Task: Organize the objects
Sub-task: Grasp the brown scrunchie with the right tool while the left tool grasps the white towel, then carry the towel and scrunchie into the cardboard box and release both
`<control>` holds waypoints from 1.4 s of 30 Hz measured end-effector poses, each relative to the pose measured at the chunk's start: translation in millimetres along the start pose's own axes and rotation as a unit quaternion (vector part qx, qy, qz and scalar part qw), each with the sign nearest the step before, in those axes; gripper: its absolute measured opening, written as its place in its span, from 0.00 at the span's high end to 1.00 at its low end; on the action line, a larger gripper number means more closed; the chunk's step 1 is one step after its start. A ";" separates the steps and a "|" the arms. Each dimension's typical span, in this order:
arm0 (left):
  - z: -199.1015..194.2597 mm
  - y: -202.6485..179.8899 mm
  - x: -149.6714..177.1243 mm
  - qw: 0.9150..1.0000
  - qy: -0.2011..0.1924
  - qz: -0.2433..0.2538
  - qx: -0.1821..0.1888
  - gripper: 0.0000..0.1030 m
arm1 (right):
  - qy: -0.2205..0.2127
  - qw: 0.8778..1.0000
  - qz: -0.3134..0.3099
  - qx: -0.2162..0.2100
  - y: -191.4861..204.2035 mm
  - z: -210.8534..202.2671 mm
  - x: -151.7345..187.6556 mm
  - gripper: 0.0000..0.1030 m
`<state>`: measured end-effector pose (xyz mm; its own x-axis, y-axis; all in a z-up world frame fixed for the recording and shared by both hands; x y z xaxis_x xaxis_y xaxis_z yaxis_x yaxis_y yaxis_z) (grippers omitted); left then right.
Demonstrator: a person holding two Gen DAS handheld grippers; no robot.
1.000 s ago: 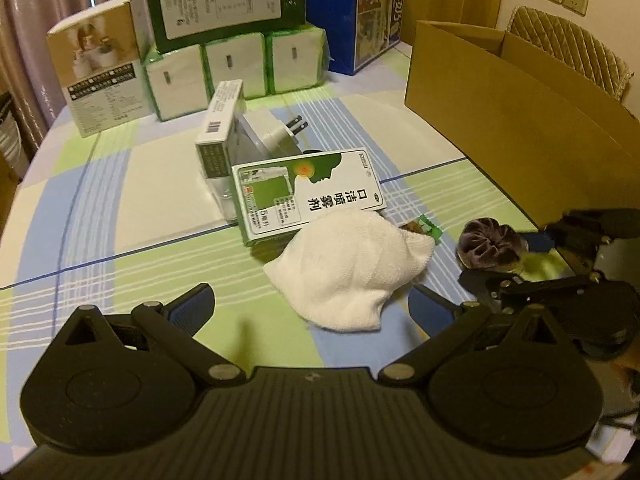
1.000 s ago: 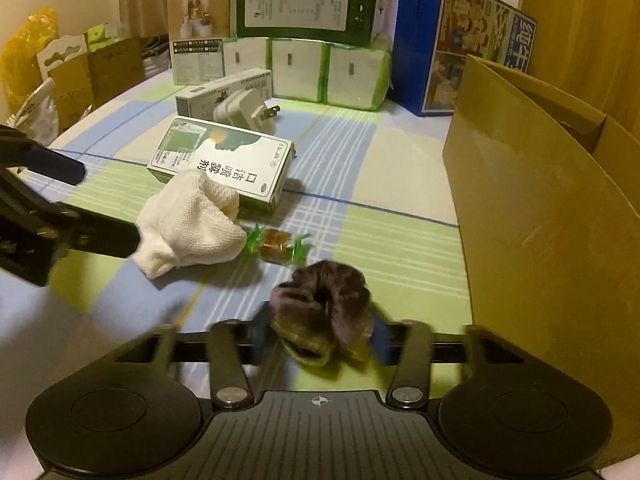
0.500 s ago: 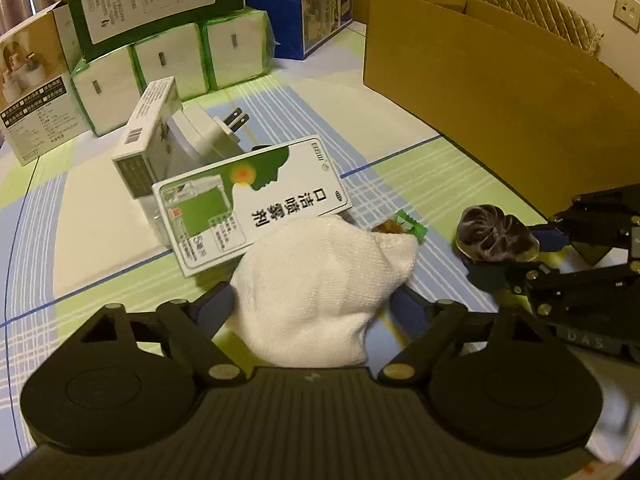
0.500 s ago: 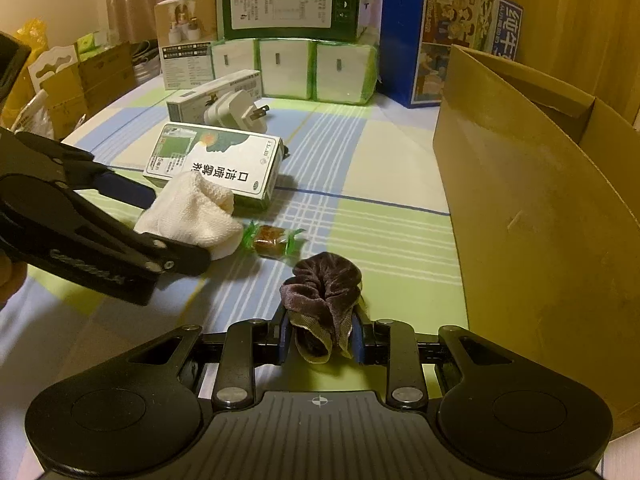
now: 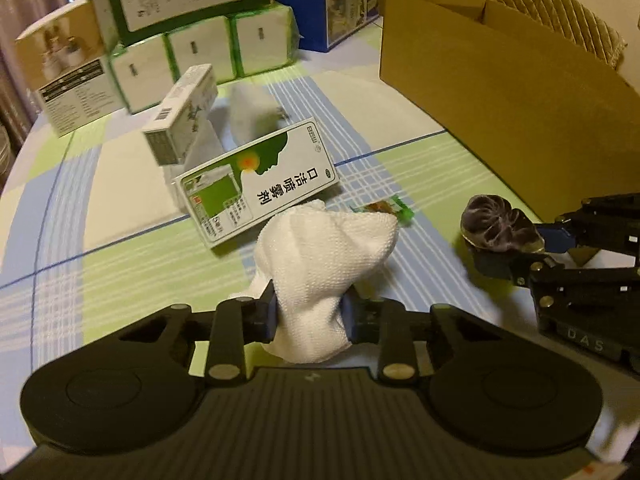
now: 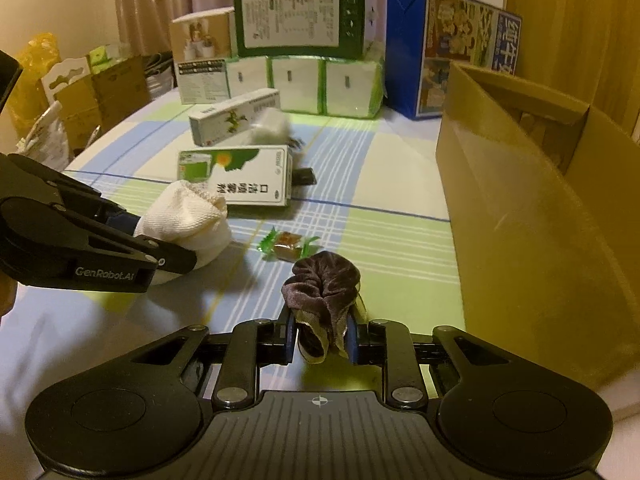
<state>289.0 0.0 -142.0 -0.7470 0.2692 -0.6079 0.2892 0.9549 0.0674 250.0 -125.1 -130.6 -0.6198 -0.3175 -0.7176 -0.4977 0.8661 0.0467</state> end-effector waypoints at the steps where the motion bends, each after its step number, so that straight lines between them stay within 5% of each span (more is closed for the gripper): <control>1: -7.9 -1.2 0.6 1.000 -0.003 -0.007 -0.001 0.75 | -0.002 1.000 -0.001 -0.001 0.9 -6.3 0.2 0.80; 19: -154.3 -60.7 29.4 0.996 -0.047 -0.067 -0.019 0.75 | -0.035 0.998 0.051 0.008 2.7 -155.0 19.2 0.80; 42: -192.0 -110.8 27.4 0.995 -0.062 -0.073 -0.008 0.75 | -0.068 0.994 0.072 0.048 -39.2 -214.5 11.9 0.80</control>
<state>121.5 -74.4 -14.2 -0.7010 0.1111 -0.7045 0.1732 0.9847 -0.0171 132.0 -245.7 8.1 -0.5895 -0.1373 -0.7960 -0.3452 0.9338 0.0946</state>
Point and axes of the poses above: each gripper's, at about its wrist camera, not at the fingertips, and z roughly the way its jaws point, y to its left, x to its underside, the point moved 7 cm from there along z, roughly the way its jaws point, and after that the axes turned 2 degrees about -x, right-handed, at the moved point
